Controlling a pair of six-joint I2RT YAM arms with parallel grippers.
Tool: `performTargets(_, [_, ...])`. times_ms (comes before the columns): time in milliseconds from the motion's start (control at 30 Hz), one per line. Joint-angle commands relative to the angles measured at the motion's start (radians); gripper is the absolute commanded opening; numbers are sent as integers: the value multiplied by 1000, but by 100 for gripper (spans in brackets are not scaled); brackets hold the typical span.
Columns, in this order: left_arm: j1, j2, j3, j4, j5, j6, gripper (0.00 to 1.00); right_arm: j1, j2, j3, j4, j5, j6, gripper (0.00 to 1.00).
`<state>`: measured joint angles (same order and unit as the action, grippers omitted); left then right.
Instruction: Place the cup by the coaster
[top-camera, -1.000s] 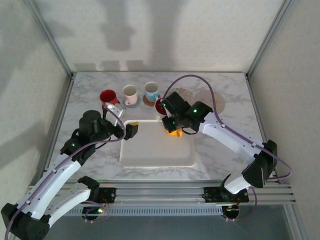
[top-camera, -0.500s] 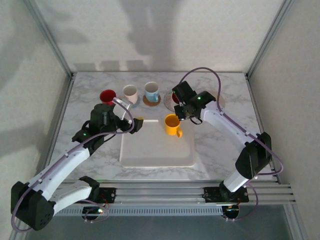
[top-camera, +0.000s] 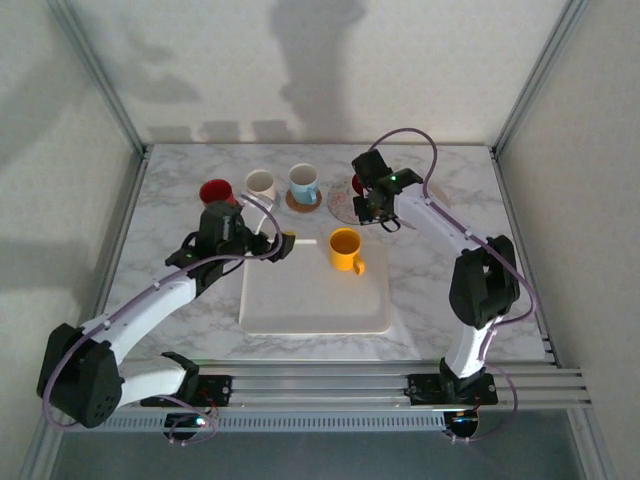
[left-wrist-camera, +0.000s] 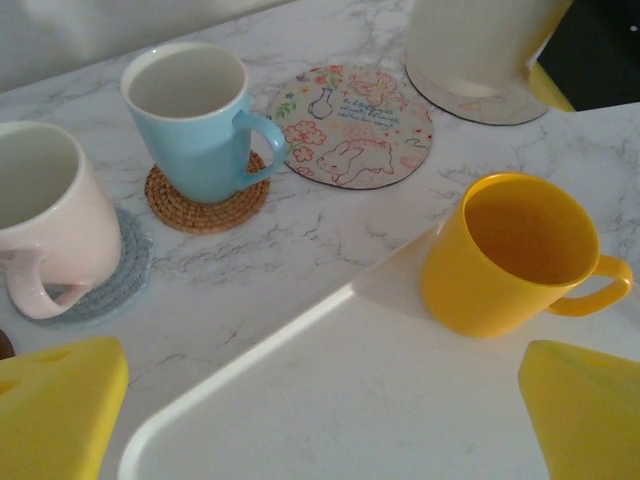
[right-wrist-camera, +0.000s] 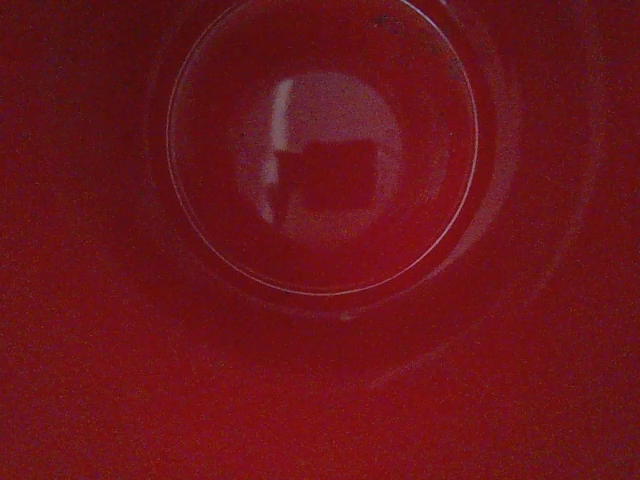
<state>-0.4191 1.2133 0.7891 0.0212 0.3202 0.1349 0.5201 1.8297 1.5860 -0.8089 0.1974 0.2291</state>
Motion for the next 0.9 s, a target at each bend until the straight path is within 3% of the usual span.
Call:
performTargets(0, [-10, 37, 62, 43, 6, 23, 100, -17, 39, 65, 88, -22, -25, 0])
performTargets(867, [-11, 191, 113, 72, 35, 49, 100, -81, 410, 359, 79, -56, -53, 0])
